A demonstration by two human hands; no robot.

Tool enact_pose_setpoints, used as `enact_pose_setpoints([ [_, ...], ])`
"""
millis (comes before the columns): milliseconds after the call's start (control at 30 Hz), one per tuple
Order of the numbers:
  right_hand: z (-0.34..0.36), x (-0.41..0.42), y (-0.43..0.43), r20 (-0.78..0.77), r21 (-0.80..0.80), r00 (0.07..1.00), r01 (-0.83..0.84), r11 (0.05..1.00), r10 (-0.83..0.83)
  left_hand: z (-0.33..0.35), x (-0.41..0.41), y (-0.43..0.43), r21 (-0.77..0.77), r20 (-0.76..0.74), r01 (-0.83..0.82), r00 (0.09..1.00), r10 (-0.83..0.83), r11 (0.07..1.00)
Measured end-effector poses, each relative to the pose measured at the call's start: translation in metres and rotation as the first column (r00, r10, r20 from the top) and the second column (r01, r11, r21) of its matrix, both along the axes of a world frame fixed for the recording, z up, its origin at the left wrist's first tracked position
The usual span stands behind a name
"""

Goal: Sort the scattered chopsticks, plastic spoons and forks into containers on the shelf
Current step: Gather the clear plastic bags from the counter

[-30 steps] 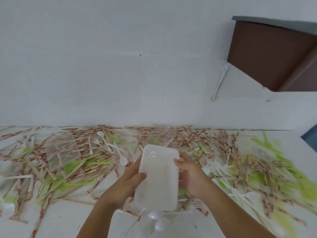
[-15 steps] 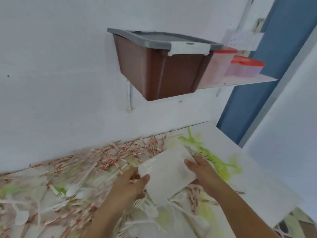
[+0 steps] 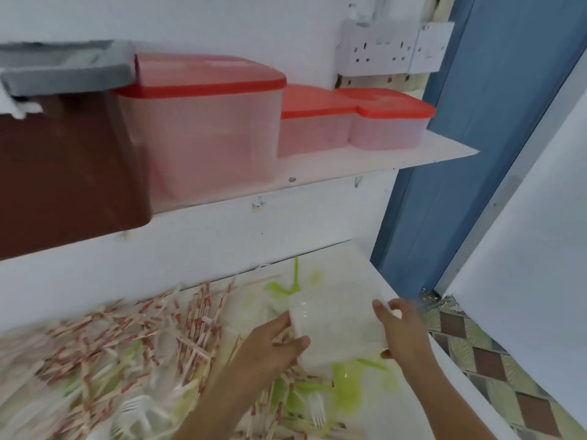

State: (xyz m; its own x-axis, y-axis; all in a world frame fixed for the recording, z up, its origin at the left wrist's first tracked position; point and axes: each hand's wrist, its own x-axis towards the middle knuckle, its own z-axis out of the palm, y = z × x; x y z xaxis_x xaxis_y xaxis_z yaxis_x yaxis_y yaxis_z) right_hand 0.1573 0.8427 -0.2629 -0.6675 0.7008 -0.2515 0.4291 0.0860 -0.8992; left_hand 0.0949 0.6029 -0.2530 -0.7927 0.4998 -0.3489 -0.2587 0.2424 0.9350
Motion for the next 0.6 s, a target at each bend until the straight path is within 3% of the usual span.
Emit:
enact_pose_setpoints([
  [133, 0.002, -0.042, 0.051, -0.019, -0.096, 0.999, 0.044, 0.994, -0.046, -0.013, -0.044, 0.058, 0.044, 0.094, -0.049, 0.995, 0.044, 0.998],
  [333, -0.001, -0.134, 0.122, -0.154, -0.506, 0.970, 0.083, 0.858, -0.185, -0.017, -0.140, 0.138, 0.123, 0.119, -0.140, 0.985, 0.125, 0.982],
  [600, -0.072, -0.204, 0.155, -0.180, -0.298, 0.979, -0.148, 0.943, 0.096, -0.060, -0.217, 0.181, -0.098, 0.084, -0.299, 0.948, 0.307, 0.949],
])
